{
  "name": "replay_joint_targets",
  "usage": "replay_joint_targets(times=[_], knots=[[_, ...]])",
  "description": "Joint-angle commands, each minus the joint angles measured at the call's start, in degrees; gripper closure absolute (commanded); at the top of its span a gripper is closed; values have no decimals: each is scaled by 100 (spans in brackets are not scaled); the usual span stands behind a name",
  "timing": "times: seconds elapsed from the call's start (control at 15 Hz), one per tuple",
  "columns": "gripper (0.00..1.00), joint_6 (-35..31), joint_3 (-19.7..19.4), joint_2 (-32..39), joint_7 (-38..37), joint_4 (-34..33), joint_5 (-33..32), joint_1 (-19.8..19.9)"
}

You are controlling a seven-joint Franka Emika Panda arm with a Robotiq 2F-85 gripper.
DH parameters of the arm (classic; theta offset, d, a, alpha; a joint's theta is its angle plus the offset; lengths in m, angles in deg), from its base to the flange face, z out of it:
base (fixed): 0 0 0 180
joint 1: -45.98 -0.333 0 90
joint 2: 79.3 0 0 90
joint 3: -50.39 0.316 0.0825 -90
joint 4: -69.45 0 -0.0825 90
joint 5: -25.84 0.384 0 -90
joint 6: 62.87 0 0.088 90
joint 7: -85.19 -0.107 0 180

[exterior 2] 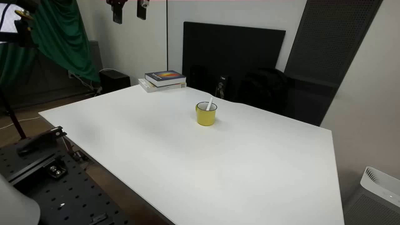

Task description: Take the pen out of the cup, put it on the table then put it back in the cup

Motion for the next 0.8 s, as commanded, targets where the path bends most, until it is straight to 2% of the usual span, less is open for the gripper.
replay_joint_targets(times=[0.0, 0.73], knots=[[0, 3, -112, 10, -29, -8, -28, -124], [0, -4, -128, 87, 98, -38, -44, -129]])
